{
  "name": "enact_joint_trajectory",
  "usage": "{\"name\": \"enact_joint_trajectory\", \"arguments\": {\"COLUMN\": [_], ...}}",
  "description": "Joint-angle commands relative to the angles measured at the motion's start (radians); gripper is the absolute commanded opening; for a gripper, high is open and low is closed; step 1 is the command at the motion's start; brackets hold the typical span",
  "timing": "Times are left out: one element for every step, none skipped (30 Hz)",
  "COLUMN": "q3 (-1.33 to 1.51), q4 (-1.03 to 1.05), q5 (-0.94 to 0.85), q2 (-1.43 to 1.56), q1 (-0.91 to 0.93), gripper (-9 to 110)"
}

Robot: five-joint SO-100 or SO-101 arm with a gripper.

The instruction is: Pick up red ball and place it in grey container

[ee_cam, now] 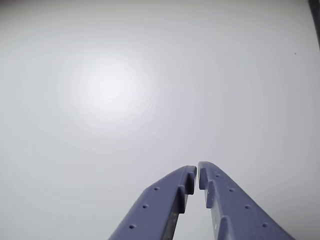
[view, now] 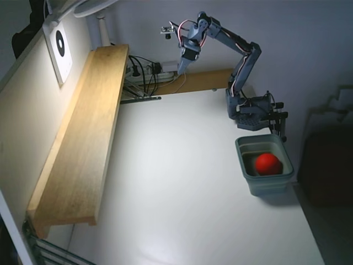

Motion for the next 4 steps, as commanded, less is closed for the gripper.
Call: {"name": "enact_joint_trajectory", "arguments": {"q3": [0.014, 0.014, 0.014, 0.014], "q4": [0.004, 0.004, 0.004, 0.004], "q5": [0.003, 0.003, 0.003, 0.003], "q2": [0.029, 0.029, 0.029, 0.029], "q1": [0.01, 0.01, 0.01, 0.01], "gripper": [-3, -3, -3, -3]}}
